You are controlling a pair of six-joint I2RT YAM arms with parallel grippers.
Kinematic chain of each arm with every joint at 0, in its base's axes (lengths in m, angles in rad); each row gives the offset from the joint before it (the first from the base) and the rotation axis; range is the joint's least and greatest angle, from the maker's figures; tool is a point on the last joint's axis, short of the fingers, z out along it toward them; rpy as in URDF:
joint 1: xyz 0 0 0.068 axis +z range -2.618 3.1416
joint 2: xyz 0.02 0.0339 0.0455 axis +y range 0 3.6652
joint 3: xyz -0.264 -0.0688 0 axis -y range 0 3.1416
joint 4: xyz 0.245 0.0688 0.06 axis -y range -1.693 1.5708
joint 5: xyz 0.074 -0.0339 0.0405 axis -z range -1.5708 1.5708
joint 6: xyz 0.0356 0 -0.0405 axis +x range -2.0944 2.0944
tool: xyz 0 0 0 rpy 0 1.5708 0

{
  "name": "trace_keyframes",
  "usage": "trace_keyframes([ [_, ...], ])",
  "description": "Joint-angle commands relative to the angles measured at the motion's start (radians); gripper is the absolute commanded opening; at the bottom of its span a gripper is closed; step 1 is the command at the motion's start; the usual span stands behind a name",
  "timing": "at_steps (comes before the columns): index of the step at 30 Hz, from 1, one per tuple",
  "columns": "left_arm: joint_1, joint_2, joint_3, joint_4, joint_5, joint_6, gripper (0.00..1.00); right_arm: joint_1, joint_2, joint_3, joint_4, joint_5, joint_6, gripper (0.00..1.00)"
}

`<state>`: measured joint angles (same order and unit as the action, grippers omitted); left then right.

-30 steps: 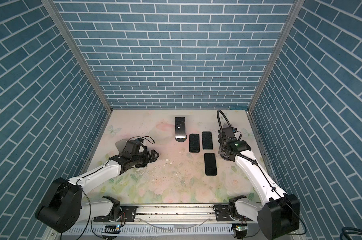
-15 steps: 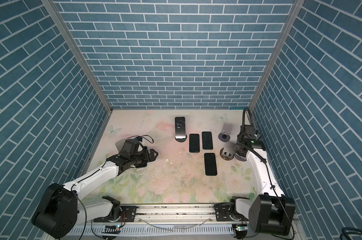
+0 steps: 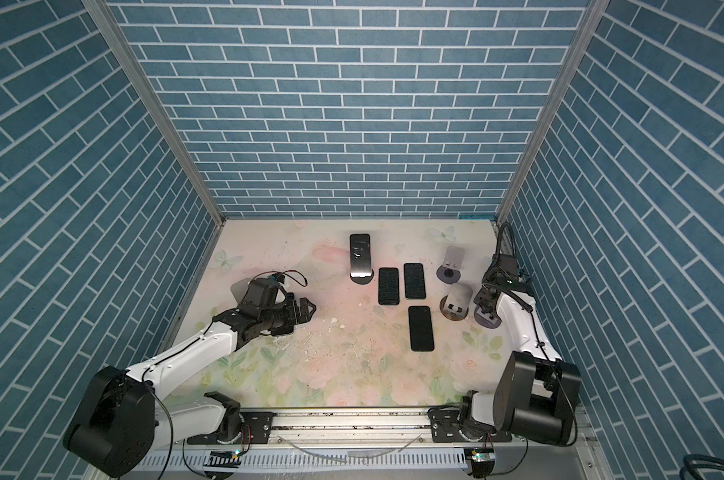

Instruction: Remove the phone from the phone stand

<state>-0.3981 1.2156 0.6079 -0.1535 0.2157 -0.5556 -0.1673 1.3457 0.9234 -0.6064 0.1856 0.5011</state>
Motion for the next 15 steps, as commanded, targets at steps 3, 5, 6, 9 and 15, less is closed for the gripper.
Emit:
trace_keyframes([
  [3,-0.004,-0.004,0.015,-0.019,-0.022,0.014,1.00,-0.006,0.056,-0.030,0.057,0.007,0.032,0.46],
  [5,-0.005,-0.001,0.015,-0.018,-0.024,0.016,1.00,-0.008,0.076,-0.034,0.066,0.012,0.034,0.46],
  [6,-0.004,0.002,0.015,-0.017,-0.024,0.016,1.00,-0.008,0.087,-0.036,0.071,0.014,0.036,0.46],
  [9,-0.004,0.010,0.018,-0.012,-0.023,0.016,0.99,-0.009,0.111,-0.042,0.082,0.011,0.040,0.46],
  [15,-0.004,0.027,0.023,-0.006,-0.019,0.017,1.00,-0.009,0.149,-0.046,0.082,0.003,0.043,0.47],
])
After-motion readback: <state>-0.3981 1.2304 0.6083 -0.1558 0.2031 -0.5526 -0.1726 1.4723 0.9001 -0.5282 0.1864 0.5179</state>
